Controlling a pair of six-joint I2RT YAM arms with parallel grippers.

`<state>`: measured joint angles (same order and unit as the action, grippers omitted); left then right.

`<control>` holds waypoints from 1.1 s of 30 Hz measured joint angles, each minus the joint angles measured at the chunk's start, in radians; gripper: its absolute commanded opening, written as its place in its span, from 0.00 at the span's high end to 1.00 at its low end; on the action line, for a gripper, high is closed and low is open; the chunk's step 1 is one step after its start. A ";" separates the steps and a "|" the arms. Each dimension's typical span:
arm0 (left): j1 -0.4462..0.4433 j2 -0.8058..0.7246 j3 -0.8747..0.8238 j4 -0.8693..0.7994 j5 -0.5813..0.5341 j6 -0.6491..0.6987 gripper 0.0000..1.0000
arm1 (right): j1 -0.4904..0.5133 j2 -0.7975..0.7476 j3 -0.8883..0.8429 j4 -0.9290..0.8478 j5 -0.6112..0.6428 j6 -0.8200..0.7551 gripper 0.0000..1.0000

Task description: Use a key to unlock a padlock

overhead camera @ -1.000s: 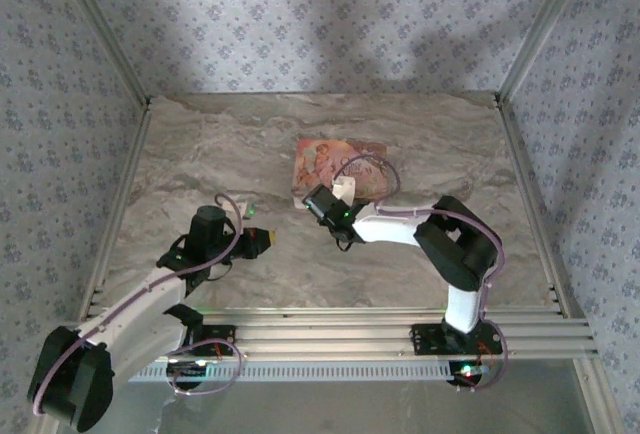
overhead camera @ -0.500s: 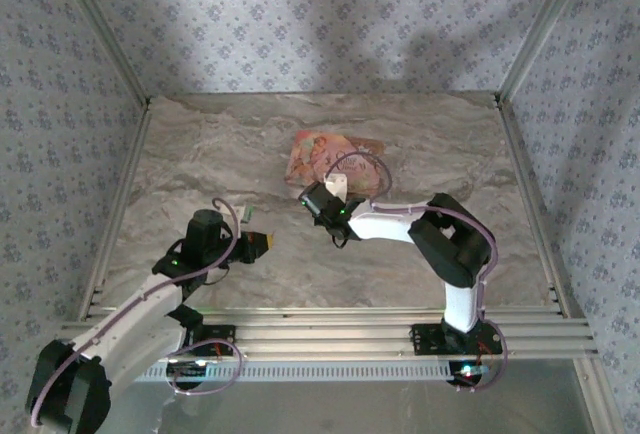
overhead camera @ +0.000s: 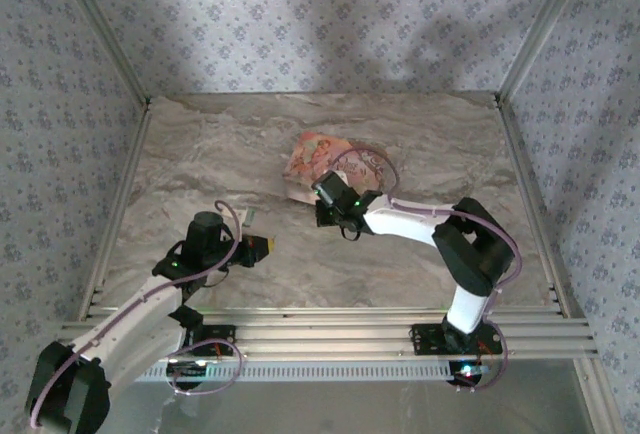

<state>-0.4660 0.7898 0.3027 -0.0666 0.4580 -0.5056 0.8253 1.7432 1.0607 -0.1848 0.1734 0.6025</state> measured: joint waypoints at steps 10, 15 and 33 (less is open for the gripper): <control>-0.008 0.056 -0.001 0.053 0.029 0.000 1.00 | -0.036 -0.079 -0.049 -0.030 -0.126 -0.138 1.00; -0.026 0.065 -0.001 0.069 0.029 -0.001 1.00 | -0.071 -0.135 -0.138 -0.050 -0.160 -0.232 1.00; -0.058 0.071 -0.001 0.066 0.000 -0.004 1.00 | -0.067 -0.226 -0.246 -0.048 0.059 -0.112 0.45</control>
<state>-0.5240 0.8604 0.3019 -0.0010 0.4583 -0.5095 0.7586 1.5173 0.8146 -0.2329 0.2321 0.4908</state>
